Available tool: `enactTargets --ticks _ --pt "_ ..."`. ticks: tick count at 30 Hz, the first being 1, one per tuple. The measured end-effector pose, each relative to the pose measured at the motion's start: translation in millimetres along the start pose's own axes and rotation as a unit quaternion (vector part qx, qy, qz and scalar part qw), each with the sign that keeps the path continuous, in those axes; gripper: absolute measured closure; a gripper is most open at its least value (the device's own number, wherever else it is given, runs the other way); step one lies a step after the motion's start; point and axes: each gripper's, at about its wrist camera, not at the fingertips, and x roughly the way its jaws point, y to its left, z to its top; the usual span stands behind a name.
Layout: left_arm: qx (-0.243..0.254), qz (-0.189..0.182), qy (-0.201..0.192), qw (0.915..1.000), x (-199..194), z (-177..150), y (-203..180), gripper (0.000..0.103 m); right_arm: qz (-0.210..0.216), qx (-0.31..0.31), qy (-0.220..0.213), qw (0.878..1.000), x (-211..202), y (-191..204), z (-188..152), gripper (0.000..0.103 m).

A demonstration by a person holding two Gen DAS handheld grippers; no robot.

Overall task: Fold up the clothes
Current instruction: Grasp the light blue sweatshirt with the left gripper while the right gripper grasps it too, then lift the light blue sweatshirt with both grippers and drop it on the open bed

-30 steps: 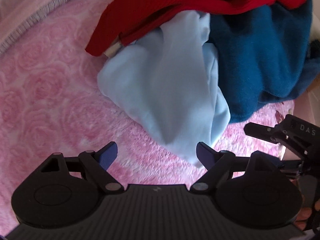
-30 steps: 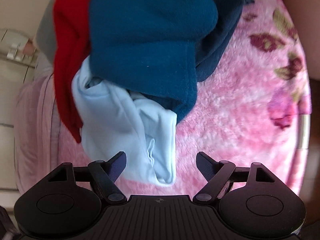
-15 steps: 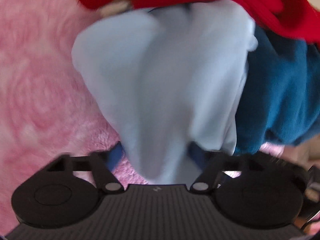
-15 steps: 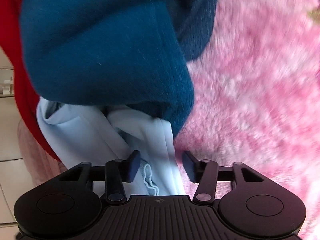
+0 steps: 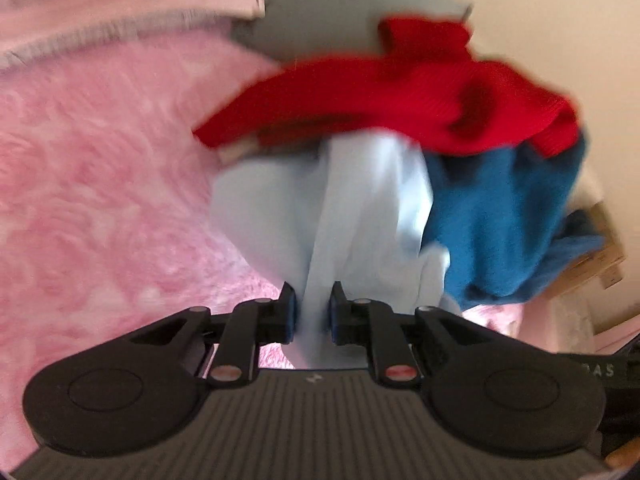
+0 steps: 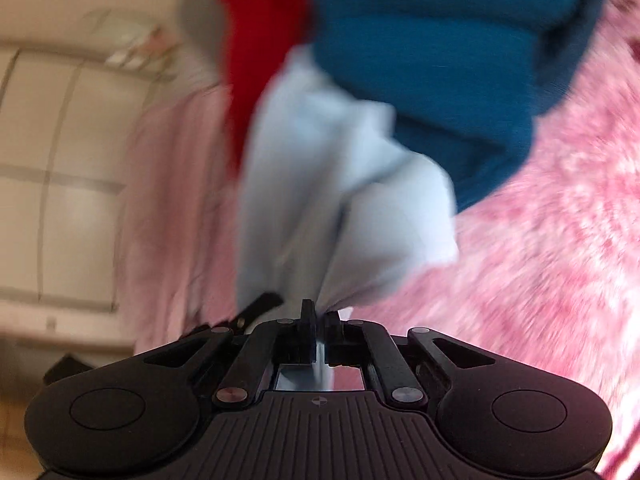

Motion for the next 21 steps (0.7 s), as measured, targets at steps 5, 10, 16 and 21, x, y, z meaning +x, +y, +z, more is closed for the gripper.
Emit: enactTargets --ticks 5,10,16,21 --pt "-0.016 -0.009 -0.068 0.9975 -112 -12 8 0.091 0.071 -0.092 0.003 0.993 -36 68 -59 0.102" --pt "-0.016 -0.006 -0.151 0.9884 -231 -18 10 0.091 0.145 -0.174 -0.021 0.974 -73 135 -105 0.102" --pt "0.000 0.025 -0.242 0.9699 -343 -2 8 0.091 0.215 -0.245 -0.073 0.943 -97 223 -137 0.102" --pt "0.026 0.057 -0.306 0.9498 -419 8 2 0.090 0.267 -0.313 -0.112 0.904 -115 300 -174 0.102"
